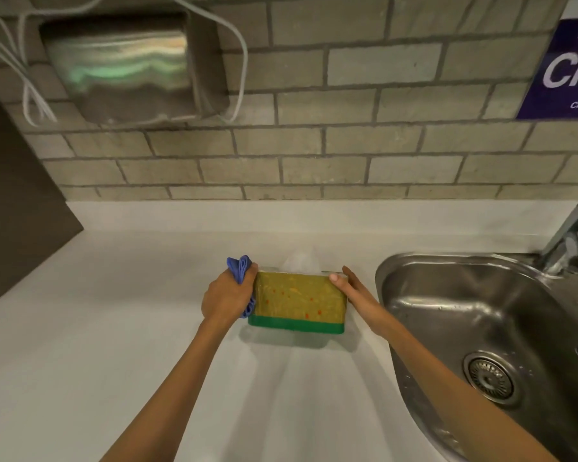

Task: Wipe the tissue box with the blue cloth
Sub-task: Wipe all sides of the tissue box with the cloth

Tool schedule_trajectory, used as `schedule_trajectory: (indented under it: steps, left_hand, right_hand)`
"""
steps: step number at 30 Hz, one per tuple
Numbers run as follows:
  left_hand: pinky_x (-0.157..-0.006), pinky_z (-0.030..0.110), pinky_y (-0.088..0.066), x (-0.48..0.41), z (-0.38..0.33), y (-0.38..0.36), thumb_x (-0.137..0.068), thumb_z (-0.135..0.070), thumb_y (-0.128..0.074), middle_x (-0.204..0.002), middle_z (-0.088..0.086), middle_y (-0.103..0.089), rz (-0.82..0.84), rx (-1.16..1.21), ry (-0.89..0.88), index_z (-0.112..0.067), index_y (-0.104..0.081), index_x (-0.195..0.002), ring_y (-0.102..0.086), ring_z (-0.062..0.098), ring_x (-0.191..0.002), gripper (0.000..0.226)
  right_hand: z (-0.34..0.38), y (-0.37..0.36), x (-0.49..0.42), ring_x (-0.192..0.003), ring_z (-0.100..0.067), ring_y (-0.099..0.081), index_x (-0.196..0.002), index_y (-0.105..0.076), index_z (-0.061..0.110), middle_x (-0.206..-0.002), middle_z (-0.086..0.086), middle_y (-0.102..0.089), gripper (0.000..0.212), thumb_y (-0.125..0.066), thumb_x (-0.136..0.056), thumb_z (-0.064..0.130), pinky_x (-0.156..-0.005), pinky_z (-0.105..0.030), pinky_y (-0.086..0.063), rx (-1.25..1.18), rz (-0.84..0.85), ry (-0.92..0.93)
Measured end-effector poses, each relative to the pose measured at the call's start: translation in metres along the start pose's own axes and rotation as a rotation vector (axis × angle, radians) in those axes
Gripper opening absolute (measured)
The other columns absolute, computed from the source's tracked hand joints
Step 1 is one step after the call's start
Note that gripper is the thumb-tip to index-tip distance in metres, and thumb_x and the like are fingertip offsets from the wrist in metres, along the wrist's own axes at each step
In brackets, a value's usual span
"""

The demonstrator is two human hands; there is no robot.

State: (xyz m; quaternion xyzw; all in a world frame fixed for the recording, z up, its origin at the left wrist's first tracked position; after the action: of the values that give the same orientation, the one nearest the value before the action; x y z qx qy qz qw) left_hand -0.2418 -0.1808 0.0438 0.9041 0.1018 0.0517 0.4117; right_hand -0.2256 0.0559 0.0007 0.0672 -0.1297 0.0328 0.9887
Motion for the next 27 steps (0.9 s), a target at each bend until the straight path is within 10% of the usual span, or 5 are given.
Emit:
schedule_trajectory:
  steps: [7,12,15,20,27]
  left_hand:
    - [-0.063,0.029,-0.045,0.013,-0.002,-0.012,-0.092,-0.050,-0.042,-0.084,0.003,-0.064,-0.142,0.197,-0.096,-0.019,-0.057,-0.086,-0.062,0.025,-0.082,0.036]
    - [-0.114,0.045,-0.030,0.033,-0.008,-0.029,-0.093,-0.047,-0.041,-0.155,0.009,-0.024,-0.167,0.172,-0.329,-0.027,-0.016,-0.150,-0.027,0.026,-0.141,0.065]
    - [-0.115,0.047,-0.027,0.038,-0.009,-0.033,-0.084,-0.069,-0.024,-0.154,0.014,-0.023,-0.195,0.127,-0.353,-0.028,-0.021,-0.148,-0.026,0.029,-0.140,0.077]
    - [-0.096,0.027,-0.040,0.033,-0.014,-0.033,-0.097,-0.032,-0.040,-0.129,0.007,-0.046,-0.347,0.447,-0.246,-0.015,-0.052,-0.133,-0.046,0.022,-0.118,0.042]
    - [-0.098,0.040,-0.046,0.028,-0.024,-0.038,-0.095,-0.037,-0.044,-0.127,0.011,-0.049,-0.373,0.502,-0.125,-0.007,-0.052,-0.129,-0.050,0.030,-0.118,0.045]
  right_hand:
    - [0.000,-0.001,-0.016,-0.122,-0.016,-0.040,-0.150,-0.010,0.015,-0.150,-0.009,-0.032,0.076,-0.045,-0.090,0.045,-0.094,-0.023,-0.030,-0.039,-0.003,0.002]
    - [-0.001,-0.003,-0.021,-0.124,-0.017,-0.040,-0.150,-0.007,0.016,-0.151,-0.007,-0.031,0.080,-0.047,-0.088,0.047,-0.095,-0.025,-0.030,-0.090,0.007,0.006]
    - [-0.002,-0.003,-0.023,-0.114,-0.014,-0.042,-0.150,-0.008,0.015,-0.149,-0.008,-0.033,0.082,-0.049,-0.086,0.047,-0.095,-0.026,-0.032,-0.108,0.006,0.016]
    - [-0.003,-0.004,-0.025,-0.111,-0.014,-0.044,-0.150,-0.009,0.013,-0.147,-0.008,-0.037,0.082,-0.050,-0.086,0.045,-0.093,-0.026,-0.035,-0.148,-0.008,0.027]
    - [-0.006,-0.004,-0.030,-0.110,-0.016,-0.046,-0.150,-0.011,0.014,-0.146,-0.010,-0.037,0.094,-0.059,-0.078,0.051,-0.092,-0.027,-0.037,-0.186,-0.013,0.037]
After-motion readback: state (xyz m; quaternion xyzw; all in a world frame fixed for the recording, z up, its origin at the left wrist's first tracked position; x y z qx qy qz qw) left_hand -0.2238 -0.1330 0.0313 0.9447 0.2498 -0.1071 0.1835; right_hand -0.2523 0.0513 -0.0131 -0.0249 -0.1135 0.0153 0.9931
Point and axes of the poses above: each hand's wrist, its own x-axis away from the middle knuckle, its own y-axis out of the back of the hand, z = x × y, the point moved 3 cm from there along -x, towards the middle knuckle
